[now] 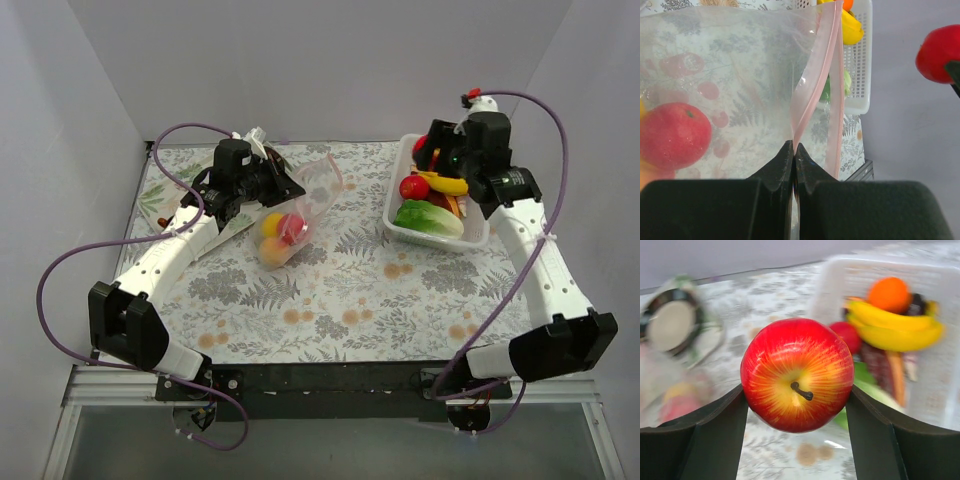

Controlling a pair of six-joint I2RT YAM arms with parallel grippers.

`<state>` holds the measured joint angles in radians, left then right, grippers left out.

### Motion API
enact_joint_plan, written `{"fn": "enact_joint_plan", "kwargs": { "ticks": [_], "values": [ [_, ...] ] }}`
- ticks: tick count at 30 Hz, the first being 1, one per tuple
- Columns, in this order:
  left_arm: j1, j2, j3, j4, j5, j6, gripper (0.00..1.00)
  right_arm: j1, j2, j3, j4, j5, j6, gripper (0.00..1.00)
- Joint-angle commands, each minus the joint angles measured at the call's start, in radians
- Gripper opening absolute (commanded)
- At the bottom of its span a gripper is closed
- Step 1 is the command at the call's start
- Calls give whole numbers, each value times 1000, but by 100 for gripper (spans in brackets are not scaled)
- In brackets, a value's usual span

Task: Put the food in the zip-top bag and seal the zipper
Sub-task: Pick up the fake fruit from the bin, then place the fake fruit in the zipper food storage bag.

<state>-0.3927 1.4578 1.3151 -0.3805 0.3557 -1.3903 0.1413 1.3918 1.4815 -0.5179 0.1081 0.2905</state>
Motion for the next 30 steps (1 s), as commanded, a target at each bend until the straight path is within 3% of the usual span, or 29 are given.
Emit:
{"fn": "enact_joint_plan", "kwargs": {
  "ticks": [1, 6, 12, 14, 15, 17, 18, 21, 24, 30],
  "values": [
    [2, -22, 21, 8, 0, 13, 0, 223, -39, 45, 56, -97, 56, 17],
    [0, -14, 26, 6, 2, 7, 0, 449, 19, 80, 119, -18, 87, 18],
    [2, -13, 27, 3, -1, 4, 0, 570, 174, 186, 107, 21, 90, 23],
    [0, -14, 29, 2, -4, 4, 0, 581, 216, 201, 104, 28, 88, 35],
    [0, -14, 29, 0, -6, 4, 0, 584, 229, 209, 93, 25, 88, 48],
    [0, -17, 32, -3, -8, 5, 0, 584, 256, 229, 73, 41, 84, 59],
    [0, -19, 36, -6, -14, 5, 0, 584, 257, 229, 68, 48, 81, 72],
    [0, -20, 38, -6, -17, 8, 0, 584, 250, 229, 79, 41, 67, 91],
    [2, -16, 38, -5, -14, 8, 0, 584, 245, 256, 76, 33, 50, 98],
    [0, -13, 41, -1, -17, 10, 0, 574, 219, 299, 26, 105, 16, 98]
  ]
}}
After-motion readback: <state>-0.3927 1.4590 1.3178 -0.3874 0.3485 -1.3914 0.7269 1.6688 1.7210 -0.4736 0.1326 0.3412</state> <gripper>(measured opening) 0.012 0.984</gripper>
